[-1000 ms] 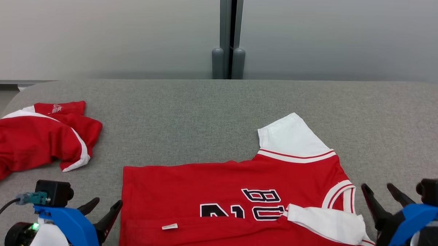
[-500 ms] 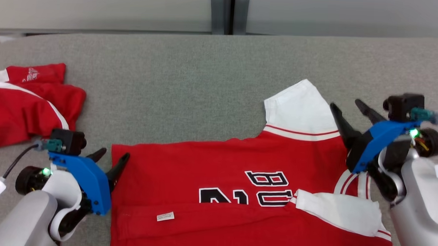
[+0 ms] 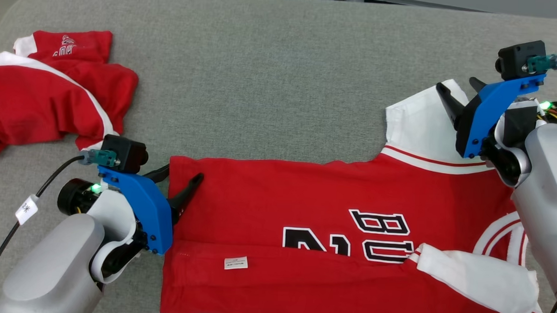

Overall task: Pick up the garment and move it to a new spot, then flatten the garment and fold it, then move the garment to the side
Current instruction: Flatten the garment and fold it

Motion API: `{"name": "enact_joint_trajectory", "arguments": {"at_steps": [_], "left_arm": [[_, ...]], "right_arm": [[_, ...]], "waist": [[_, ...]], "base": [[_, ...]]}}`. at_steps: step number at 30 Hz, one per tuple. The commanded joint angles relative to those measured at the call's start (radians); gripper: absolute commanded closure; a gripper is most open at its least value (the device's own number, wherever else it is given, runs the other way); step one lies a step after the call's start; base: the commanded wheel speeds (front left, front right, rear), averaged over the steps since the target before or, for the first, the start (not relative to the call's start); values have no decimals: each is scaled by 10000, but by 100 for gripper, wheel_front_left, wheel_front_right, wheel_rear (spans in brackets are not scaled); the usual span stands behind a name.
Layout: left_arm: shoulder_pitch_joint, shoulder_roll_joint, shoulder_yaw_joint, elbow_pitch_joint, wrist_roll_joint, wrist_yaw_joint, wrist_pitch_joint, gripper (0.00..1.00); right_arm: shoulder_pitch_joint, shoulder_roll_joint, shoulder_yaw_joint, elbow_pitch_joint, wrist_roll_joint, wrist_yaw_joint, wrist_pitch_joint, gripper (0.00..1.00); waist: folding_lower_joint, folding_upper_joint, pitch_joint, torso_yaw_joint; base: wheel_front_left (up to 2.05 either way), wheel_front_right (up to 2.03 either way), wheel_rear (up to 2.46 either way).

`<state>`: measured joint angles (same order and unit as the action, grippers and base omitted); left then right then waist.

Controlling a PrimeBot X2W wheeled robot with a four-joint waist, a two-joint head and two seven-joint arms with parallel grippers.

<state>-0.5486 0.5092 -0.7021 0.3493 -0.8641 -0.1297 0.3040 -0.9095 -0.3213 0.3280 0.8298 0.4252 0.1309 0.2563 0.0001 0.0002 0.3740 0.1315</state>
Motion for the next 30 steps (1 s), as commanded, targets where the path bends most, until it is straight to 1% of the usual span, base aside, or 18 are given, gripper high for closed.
{"name": "enact_joint_trajectory", "arguments": {"at_steps": [1, 5, 9, 13, 14, 15, 16, 17, 18, 19, 20, 21, 22, 30], "left_arm": [[-247, 29, -121, -11, -108, -13, -94, 0], [-531, 90, -598, 83, -345, -14, -275, 0], [-748, 160, -1038, 191, -595, -14, -434, 0], [-907, 252, -1409, 291, -824, -15, -583, 0], [-936, 265, -1480, 319, -878, -15, -639, 0], [-978, 282, -1549, 344, -944, -15, -662, 0], [-1024, 296, -1625, 375, -1000, -15, -709, 0], [-1059, 307, -1712, 395, -1070, -15, -728, 0], [-1085, 331, -1806, 414, -1146, -14, -721, 20], [-1117, 358, -1874, 434, -1214, -15, -733, 44], [-1167, 377, -1937, 437, -1250, -15, -790, 65], [-1230, 399, -1992, 464, -1317, -15, -849, 90], [-1274, 420, -2043, 493, -1348, -15, -892, 100], [-1540, 710, -2294, 863, -1502, -11, -1329, 100]], "right_arm": [[-206, -63, 62, 295, 103, -1, 132, 0], [-816, -204, 85, 1190, 65, -2, 323, 0], [-1044, -8, 145, 1857, 270, -1, 509, 0], [-910, 261, 538, 2307, 616, 8, 1276, 0], [-868, 298, 669, 2296, 708, 13, 1426, 26], [-825, 323, 815, 2223, 821, 15, 1506, 35], [-786, 315, 947, 2120, 930, 16, 1515, 59], [-741, 287, 1090, 1987, 1023, 18, 1495, 70], [-704, 247, 1237, 1865, 1135, 16, 1470, 100], [-670, 185, 1369, 1755, 1265, 11, 1426, 100], [-636, 118, 1498, 1635, 1374, 11, 1364, 100], [-623, 45, 1626, 1511, 1471, 11, 1265, 100], [-626, -19, 1746, 1418, 1549, 12, 1160, 100], [-768, -375, 2236, 1188, 2000, -1, -253, 100]], "waist": [[-1, -2, 116, 125], [-1, -2, 272, 237], [-1, -2, 400, 283], [-1, -2, 445, 284], [-1, -2, 441, 275], [-1, -2, 436, 262], [-1, -2, 423, 246], [-1, -2, 410, 233], [-1, -2, 399, 218], [-1, -2, 391, 204], [-1, -2, 385, 191], [-1, -2, 379, 178], [-1, -2, 375, 167], [-1, -2, 78, 57]], "base": [[0, 0, 0], [0, 0, 0], [0, 0, 0], [0, 0, 0], [0, 0, 0], [0, 0, 0], [0, 0, 0], [0, 0, 0], [0, 0, 0], [0, 0, 0], [0, 0, 0], [0, 0, 0], [0, 0, 0], [0, 0, 0]]}}
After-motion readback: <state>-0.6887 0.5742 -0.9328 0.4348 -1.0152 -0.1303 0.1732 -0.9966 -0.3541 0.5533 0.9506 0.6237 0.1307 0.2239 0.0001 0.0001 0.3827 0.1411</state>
